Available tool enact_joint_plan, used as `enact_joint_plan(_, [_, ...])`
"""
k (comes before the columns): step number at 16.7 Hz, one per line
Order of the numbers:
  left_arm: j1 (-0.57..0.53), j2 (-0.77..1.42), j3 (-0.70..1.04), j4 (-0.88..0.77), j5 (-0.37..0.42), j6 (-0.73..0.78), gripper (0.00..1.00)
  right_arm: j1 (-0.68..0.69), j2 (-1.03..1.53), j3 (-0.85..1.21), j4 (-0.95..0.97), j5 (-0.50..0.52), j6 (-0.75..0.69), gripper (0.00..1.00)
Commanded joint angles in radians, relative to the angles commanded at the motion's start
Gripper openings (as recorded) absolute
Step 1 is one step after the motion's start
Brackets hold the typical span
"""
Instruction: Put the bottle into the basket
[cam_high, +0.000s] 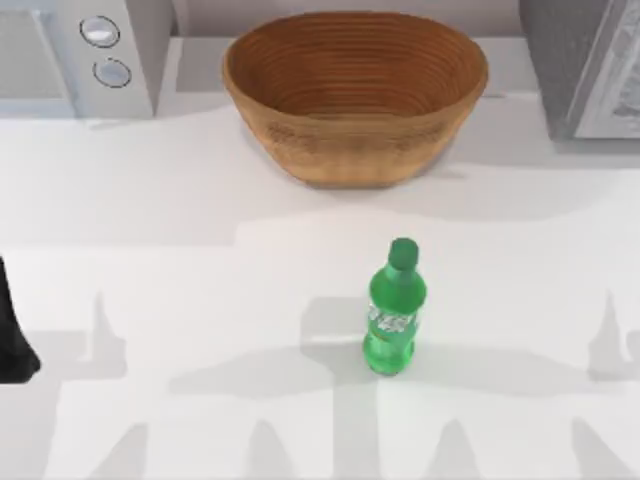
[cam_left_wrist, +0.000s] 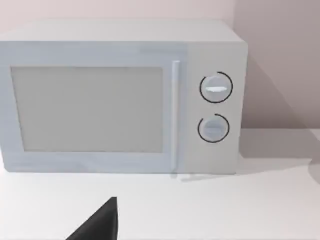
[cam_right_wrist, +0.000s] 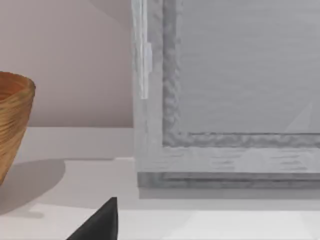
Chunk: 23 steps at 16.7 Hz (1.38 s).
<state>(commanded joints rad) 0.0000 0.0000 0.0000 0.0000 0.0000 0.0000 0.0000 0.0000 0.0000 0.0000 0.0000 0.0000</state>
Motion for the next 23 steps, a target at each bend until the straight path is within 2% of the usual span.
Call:
enact_joint_plan(5, [-0.040,0.062,0.014,0.062,-0.002,-0.003,1.00,0.000,0.000,0.000,0.000,0.000,0.000,1.00])
enact_joint_plan(9, [-0.161,0.293,0.052,0.283,-0.015,-0.005,1.00,0.000,0.000,0.000,0.000,0.000,0.000,1.00])
enact_joint_plan(23, [-0.767,1.737,0.197,1.405,-0.091,0.004,1.00,0.000,0.000,0.000,0.000,0.000,0.000,1.00])
